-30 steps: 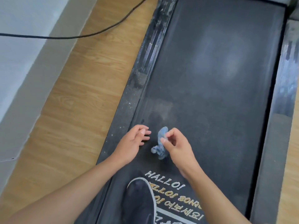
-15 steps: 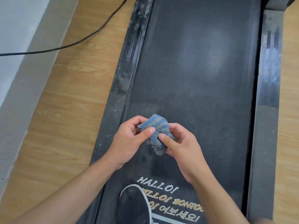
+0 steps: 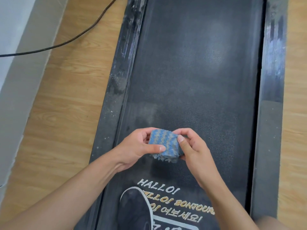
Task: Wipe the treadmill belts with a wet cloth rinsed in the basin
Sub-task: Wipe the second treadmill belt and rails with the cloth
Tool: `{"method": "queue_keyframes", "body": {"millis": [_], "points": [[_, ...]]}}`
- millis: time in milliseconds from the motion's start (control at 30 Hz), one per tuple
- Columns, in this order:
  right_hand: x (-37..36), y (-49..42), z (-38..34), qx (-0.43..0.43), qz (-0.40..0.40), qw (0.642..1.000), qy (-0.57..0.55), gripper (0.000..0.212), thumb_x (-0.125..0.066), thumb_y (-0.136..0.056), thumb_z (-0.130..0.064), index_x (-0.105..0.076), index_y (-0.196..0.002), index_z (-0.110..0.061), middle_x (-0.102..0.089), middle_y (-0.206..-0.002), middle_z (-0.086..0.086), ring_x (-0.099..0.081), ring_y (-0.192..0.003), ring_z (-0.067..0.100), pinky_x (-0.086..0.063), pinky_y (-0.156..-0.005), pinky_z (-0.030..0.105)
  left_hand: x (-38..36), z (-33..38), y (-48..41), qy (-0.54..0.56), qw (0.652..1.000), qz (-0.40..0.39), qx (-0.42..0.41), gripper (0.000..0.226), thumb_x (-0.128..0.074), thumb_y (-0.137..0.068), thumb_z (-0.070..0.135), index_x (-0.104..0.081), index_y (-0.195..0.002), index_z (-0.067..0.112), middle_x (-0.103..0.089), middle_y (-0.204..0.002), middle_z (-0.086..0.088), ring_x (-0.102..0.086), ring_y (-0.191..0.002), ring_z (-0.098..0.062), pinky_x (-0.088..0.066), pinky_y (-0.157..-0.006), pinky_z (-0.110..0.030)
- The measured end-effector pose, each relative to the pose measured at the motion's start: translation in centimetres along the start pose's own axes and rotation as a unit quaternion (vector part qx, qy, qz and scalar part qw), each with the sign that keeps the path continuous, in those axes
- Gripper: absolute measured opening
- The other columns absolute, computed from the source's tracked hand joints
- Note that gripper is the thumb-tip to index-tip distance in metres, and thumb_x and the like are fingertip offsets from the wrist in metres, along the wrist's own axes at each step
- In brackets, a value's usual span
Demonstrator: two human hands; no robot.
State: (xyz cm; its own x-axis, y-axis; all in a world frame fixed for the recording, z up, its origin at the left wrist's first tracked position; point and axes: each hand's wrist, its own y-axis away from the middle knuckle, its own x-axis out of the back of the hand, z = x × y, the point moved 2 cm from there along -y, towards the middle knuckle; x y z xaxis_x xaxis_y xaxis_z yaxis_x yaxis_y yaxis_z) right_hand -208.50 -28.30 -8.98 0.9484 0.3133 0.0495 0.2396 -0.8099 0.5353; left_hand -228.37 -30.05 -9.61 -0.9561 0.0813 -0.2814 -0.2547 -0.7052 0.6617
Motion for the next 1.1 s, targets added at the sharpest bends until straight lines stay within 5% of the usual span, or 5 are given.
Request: {"method": "queue_keyframes", "body": {"millis": [267,533,700,967,1100], "points": [[0.2,0.1,0.0,0.033,0.011,0.999,0.038,0.028,-0.051,-0.104,-0.003,-0.063,-0.111,-0.027,-0.070,-0.106,-0.007,-0.067,-0.099,0.014,-0.054,-0.092,0.034,-0.6,0.3,-0.3,-0.071,0.993,0.091,-0.031,0.018,-0.067,-0.103,0.014,-0.066,-0.117,0.004,-0.079,-0.111,-0.010,-0.076,-0.104,-0.024,-0.058,-0.096,-0.039],[0.1,-2.7,0.5,0.080,0.089,0.979,0.163,0.027,-0.056,-0.100,-0.011,-0.062,-0.114,-0.034,-0.067,-0.108,-0.014,-0.065,-0.101,0.007,-0.055,-0.092,0.037,-0.8,-1.1,-1.1,-0.103,0.976,0.191,-0.024,0.017,-0.074,-0.098,0.013,-0.067,-0.114,0.013,-0.080,-0.105,-0.001,-0.079,-0.092,-0.023,-0.065,-0.084,-0.045],[-1.8,-2.8,1.7,0.189,0.080,0.888,0.412,0.044,-0.061,-0.093,-0.009,-0.053,-0.135,-0.019,-0.042,-0.148,0.003,-0.036,-0.138,0.025,-0.038,-0.112,0.045,0.7,-2.6,-0.5,-0.344,0.886,0.307,-0.047,0.035,-0.054,-0.103,0.009,-0.060,-0.133,0.027,-0.055,-0.129,0.015,-0.063,-0.097,0.004,-0.042,-0.085,-0.015],[-3.8,-4.8,7.3,0.220,-0.116,0.704,0.666,0.096,-0.016,-0.099,-0.075,-0.002,-0.165,-0.007,0.008,-0.172,0.013,0.009,-0.159,0.029,-0.009,-0.129,0.051,4.2,-5.3,1.6,-0.362,0.869,0.327,-0.089,0.037,-0.059,-0.098,0.003,-0.063,-0.127,0.026,-0.047,-0.131,0.016,-0.055,-0.118,-0.004,-0.048,-0.099,-0.026],[-4.4,-11.4,3.8,0.245,-0.136,0.675,0.683,0.099,-0.007,-0.094,-0.080,0.006,-0.164,-0.012,0.010,-0.173,0.009,0.011,-0.159,0.025,-0.007,-0.129,0.051,5.1,-6.6,3.2,-0.379,0.848,0.354,-0.106,0.038,-0.059,-0.096,0.002,-0.065,-0.126,0.024,-0.046,-0.134,0.014,-0.052,-0.120,-0.007,-0.045,-0.103,-0.027]]}}
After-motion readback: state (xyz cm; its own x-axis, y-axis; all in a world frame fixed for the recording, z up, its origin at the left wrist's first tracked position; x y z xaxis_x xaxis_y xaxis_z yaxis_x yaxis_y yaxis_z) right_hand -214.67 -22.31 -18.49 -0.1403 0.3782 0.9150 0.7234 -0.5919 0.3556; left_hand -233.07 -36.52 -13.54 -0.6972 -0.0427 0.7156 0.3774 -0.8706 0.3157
